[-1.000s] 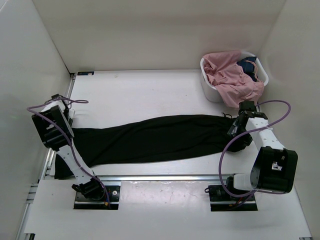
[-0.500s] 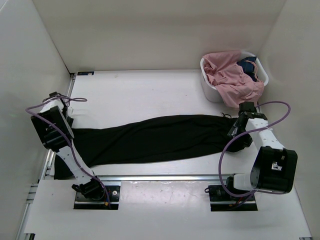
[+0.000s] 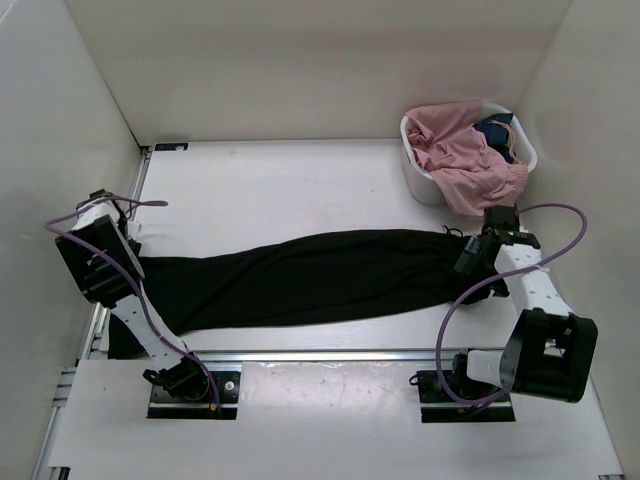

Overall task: Fold and stack the trousers
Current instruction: Fold the trousers

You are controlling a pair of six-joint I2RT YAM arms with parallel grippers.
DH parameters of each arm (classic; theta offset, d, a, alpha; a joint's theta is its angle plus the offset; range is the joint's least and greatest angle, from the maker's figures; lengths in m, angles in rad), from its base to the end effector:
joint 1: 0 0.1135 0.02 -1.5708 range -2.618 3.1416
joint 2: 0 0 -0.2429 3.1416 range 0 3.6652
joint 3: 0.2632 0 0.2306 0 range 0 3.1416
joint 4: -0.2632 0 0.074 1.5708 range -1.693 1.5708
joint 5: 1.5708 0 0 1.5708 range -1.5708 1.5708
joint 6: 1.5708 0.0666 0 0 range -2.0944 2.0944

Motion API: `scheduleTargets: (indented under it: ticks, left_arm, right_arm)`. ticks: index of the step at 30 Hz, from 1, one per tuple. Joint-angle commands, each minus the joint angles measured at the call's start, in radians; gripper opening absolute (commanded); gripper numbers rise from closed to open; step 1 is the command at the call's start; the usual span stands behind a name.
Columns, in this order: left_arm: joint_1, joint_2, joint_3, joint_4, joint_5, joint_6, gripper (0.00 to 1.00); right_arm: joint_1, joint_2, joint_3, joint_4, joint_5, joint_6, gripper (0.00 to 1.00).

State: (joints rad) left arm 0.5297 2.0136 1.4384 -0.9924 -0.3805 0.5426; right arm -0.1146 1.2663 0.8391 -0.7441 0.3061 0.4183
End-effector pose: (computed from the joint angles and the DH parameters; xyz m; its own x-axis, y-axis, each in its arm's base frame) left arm 0.2843 0.1951 0.1264 -0.9818 -0.0193 0.1890 0.0430 0.9465 0.3197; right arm 0.2244 -0.0460 0.1809 -0.7447 0.4756 -0.4682 0.5778 0.8105 -0.0957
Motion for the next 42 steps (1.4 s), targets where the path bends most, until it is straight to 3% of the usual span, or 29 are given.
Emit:
scheduleTargets:
  ticks: [1,5,8,9,11,12,13,18,23,27,31,34,38,42]
  left_arm:
    - [0.021,-0.046,-0.016,-0.006,0.017,0.010,0.63]
    - [0.030,-0.046,-0.016,-0.006,0.008,0.010,0.63]
    - [0.039,-0.046,-0.007,-0.006,0.008,0.010,0.63]
    - [0.039,-0.046,-0.007,-0.006,0.008,0.010,0.63]
    - [0.049,-0.055,-0.007,-0.006,0.008,0.020,0.65]
    - [0.049,-0.064,-0.007,-0.006,0.020,0.029,0.65]
    - [0.049,-0.064,-0.007,-0.006,0.029,0.030,0.65]
    - [0.039,-0.064,-0.016,-0.015,0.147,0.051,0.65]
    - [0.009,-0.046,-0.003,-0.089,0.395,0.072,0.65]
    - [0.009,0.002,0.025,-0.132,0.449,0.053,0.60]
    - [0.009,0.002,0.016,-0.132,0.437,0.053,0.58]
    - [0.009,0.002,0.016,-0.132,0.393,0.042,0.50]
    - [0.009,-0.096,0.071,-0.132,0.384,0.023,0.53]
    - [0.009,-0.200,0.091,-0.083,0.286,-0.009,0.56]
  right_arm:
    - [-0.017,0.053,0.011,0.015,-0.015,-0.055,0.92]
    - [-0.068,0.171,0.002,0.098,-0.053,-0.032,0.94]
    - [-0.112,0.290,0.014,0.140,-0.102,0.025,0.84]
    - [-0.123,0.301,0.014,0.164,-0.102,0.042,0.68]
    - [-0.175,0.321,0.003,0.164,-0.102,0.098,0.50]
    - [-0.198,0.321,0.003,0.164,-0.102,0.115,0.30]
    - [-0.242,0.330,-0.008,0.151,-0.093,0.138,0.29]
    - [-0.298,0.321,-0.018,0.140,-0.110,0.120,0.37]
    - [-0.298,0.311,0.000,0.140,-0.153,0.090,0.38]
    - [-0.298,0.300,0.009,0.129,-0.133,0.070,0.38]
    - [-0.298,0.291,0.009,0.120,-0.122,0.070,0.38]
    - [-0.298,0.291,0.009,0.120,-0.122,0.070,0.38]
    - [-0.298,0.291,0.009,0.120,-0.122,0.060,0.38]
    - [-0.298,0.281,-0.002,0.120,-0.122,0.060,0.38]
